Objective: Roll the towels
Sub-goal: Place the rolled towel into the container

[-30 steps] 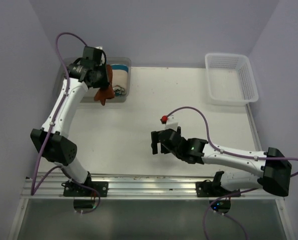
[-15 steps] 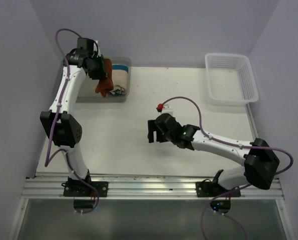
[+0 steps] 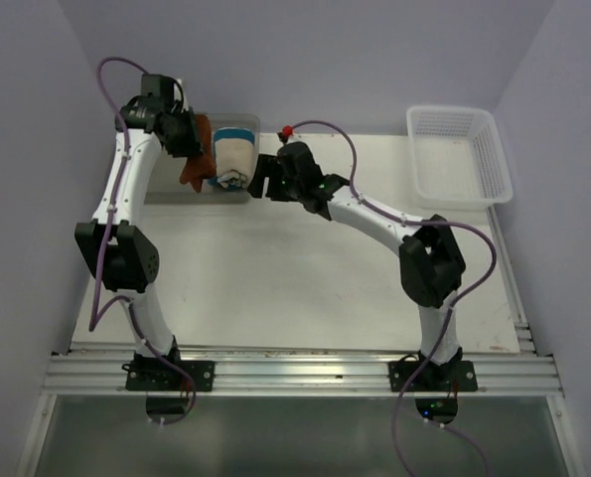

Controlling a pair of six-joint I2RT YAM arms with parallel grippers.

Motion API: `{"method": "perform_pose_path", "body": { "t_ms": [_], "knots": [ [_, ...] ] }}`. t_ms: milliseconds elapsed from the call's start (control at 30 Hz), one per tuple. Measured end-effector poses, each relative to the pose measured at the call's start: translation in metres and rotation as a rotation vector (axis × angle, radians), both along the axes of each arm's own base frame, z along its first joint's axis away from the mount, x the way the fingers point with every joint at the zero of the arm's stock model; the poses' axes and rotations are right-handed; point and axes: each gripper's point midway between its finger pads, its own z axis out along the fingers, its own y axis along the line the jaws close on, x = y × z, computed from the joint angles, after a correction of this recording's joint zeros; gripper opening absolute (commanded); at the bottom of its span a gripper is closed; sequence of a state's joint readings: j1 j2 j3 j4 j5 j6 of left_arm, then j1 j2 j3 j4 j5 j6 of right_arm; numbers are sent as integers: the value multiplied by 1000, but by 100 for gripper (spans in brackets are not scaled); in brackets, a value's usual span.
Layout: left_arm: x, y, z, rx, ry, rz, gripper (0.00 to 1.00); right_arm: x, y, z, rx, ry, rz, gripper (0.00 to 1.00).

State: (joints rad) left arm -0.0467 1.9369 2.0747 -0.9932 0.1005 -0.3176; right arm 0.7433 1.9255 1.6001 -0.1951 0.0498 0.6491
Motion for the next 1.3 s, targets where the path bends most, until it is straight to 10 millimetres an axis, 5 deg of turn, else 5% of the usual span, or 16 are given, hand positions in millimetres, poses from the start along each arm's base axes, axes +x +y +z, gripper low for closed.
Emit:
{"method": "perform_pose_path", "body": {
  "t_ms": [133, 433, 733, 1000, 1300],
  "knots": [
    [0, 1, 0, 0, 0, 2, 0, 37, 21, -17, 30, 16, -28, 73],
    [-2, 3, -4, 0, 8, 6, 0, 76, 52, -69, 33, 66, -49, 63],
    [-8, -1, -12, -22, 34, -10, 0, 83, 52, -78, 64, 93, -84, 41],
    [-9, -3, -15, -35, 36, -20, 0, 91, 47, -87, 71, 108, -110, 35],
    [-8, -4, -16, -47, 38, -23, 0, 95, 47, -89, 127, 106, -120, 1]
  ]
}}
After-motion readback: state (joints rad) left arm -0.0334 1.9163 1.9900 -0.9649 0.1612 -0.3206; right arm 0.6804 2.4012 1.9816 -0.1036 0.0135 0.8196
